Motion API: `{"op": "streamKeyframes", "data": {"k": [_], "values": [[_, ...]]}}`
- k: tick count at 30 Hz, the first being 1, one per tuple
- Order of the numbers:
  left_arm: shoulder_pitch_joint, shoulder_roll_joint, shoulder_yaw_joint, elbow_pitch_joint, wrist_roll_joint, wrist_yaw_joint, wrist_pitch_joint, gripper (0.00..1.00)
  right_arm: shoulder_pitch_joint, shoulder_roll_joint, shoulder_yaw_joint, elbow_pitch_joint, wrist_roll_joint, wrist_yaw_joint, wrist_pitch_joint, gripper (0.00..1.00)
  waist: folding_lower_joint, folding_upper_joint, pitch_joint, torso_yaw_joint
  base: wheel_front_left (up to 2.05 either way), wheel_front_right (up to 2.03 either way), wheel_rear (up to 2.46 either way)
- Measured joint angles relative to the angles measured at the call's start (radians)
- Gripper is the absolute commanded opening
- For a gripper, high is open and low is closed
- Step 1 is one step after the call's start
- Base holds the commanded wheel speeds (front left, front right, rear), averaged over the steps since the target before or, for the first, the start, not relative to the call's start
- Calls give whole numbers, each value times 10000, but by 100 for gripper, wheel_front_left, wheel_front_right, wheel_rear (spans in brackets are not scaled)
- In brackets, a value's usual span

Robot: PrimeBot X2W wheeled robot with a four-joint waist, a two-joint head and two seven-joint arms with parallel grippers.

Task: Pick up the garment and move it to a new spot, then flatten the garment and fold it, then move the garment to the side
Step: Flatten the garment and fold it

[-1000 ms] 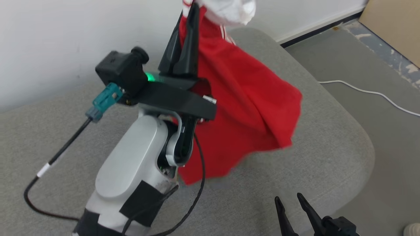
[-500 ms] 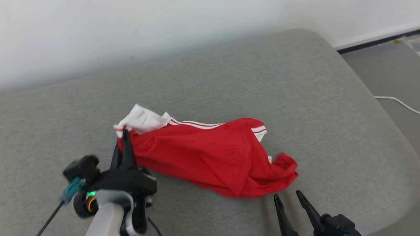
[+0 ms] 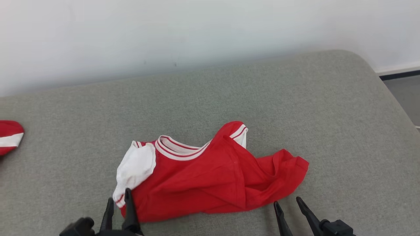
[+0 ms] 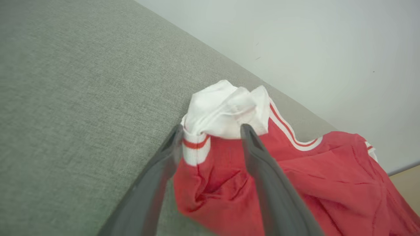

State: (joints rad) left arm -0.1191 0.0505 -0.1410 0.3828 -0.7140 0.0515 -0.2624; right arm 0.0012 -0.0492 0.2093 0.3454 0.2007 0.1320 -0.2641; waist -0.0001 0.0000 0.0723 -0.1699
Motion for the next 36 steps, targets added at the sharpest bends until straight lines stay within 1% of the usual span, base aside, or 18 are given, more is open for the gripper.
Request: {"op": "streamKeyframes", "data": {"k": [4,9,13,14,15,18,22,26,29,31,36], "values": [[556,-8,123,-65,69,-19,0,100,56,0,36,23,2,0,0,100,0,0,-250,145,0,0,0],[1078,-2,846,-449,698,-6,0,100,166,-2,21,33,10,0,0,100,0,0,-478,227,0,0,0],[1223,-2,1254,-1080,1375,-268,0,100,192,-2,-25,17,13,0,0,100,0,0,-571,262,0,0,0],[1223,-2,1254,-1080,1375,-268,0,100,192,-2,-25,17,13,0,0,100,0,0,-571,262,0,0,0],[1228,2,1331,-1521,1992,-500,-2,100,193,-2,-35,8,15,0,0,100,1,0,-597,282,0,0,0],[1249,-2,1467,-2435,2878,-792,-2,100,194,0,-58,-25,15,0,0,100,1,0,-619,316,0,0,0],[1558,0,1542,-3609,3728,-1233,-2,100,188,0,-165,-58,10,0,0,100,1,0,-632,341,0,0,0],[2080,-6,1653,-4178,4418,-1498,-2,100,185,-2,-230,-56,-4,0,0,100,1,0,-656,320,0,0,0],[2537,-2,1843,-4195,4775,-1592,-2,100,188,-2,-253,-61,-6,0,0,100,1,0,-683,285,0,0,0],[2799,2,1939,-4094,4809,-1661,-2,100,188,-2,-240,-65,-10,0,0,100,1,0,-693,245,0,0,0],[2892,56,1835,-3524,5160,-1760,0,100,188,-2,-209,-63,-6,0,0,100,1,0,-687,24,0,0,0]]}}
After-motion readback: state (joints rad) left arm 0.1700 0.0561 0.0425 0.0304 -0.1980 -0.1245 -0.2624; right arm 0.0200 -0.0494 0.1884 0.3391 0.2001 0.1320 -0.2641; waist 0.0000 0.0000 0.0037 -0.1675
